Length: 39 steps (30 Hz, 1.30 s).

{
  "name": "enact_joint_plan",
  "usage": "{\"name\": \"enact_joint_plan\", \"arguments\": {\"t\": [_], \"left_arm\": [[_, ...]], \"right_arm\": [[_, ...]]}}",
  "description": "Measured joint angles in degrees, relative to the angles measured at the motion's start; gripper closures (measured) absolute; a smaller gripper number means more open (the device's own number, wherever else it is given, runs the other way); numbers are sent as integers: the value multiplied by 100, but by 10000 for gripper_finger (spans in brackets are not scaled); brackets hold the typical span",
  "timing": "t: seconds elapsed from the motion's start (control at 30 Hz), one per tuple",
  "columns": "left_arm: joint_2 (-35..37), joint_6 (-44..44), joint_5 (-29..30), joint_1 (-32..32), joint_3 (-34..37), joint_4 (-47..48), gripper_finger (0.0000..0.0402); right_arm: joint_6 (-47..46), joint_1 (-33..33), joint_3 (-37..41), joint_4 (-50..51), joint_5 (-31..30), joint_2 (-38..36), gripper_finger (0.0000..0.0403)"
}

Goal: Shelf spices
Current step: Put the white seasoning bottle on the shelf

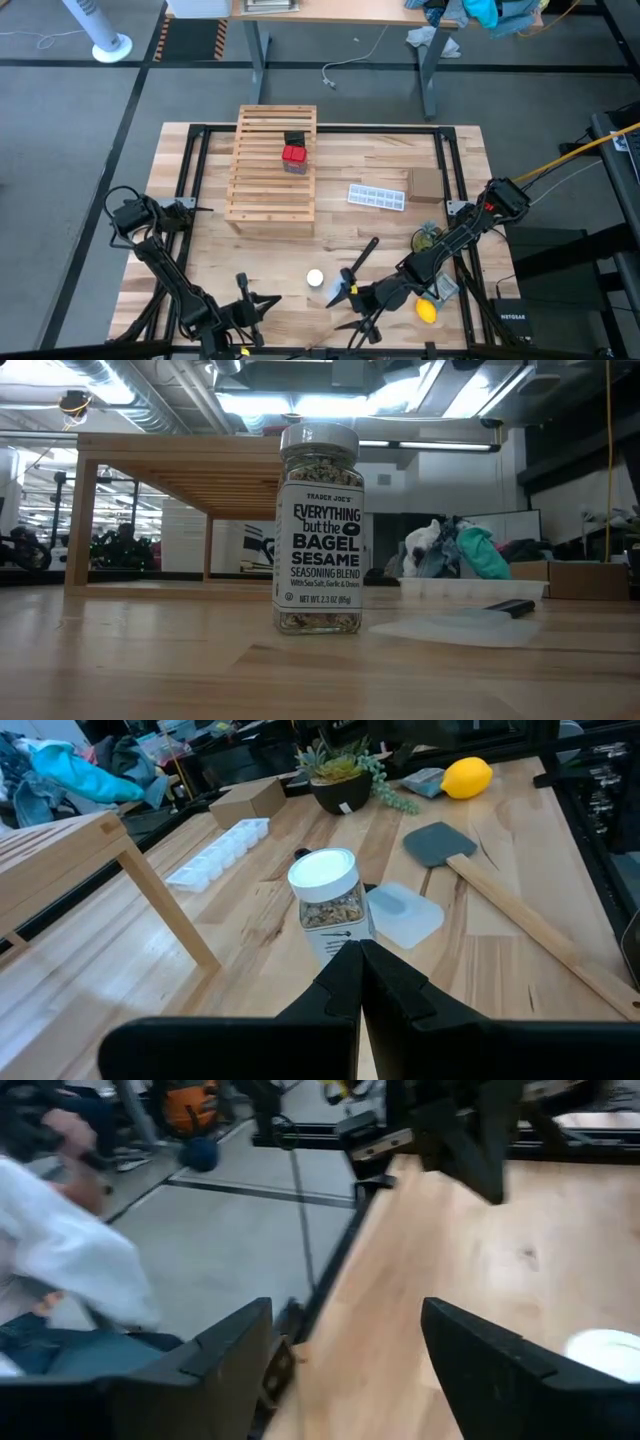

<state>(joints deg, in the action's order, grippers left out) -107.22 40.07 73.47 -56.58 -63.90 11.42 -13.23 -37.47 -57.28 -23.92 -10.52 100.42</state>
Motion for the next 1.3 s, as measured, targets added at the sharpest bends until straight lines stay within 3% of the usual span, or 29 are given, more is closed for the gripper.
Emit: {"name": "enact_joint_plan", "arguments": {"t": [0.27, 0.53, 0.7, 1.0, 1.3], "left_arm": [[0, -1, -2, 0, 0, 3, 402], [0, 0, -3, -2, 0, 5, 401], [0, 7, -2, -2, 0, 15, 402], [2, 9, -3, -1, 0, 13, 402], [2, 18, -4, -2, 0, 9, 401]], "right_arm": [[13, 2, 2, 963, -477, -144, 139], [-13, 2, 2, 2582, -1761, -527, 139], [-359, 86, 203, 2695, -1847, -320, 139], [-500, 240, 735, 1473, -2153, 115, 139], [-241, 649, 981, -266, -1188, 718, 139]]}}
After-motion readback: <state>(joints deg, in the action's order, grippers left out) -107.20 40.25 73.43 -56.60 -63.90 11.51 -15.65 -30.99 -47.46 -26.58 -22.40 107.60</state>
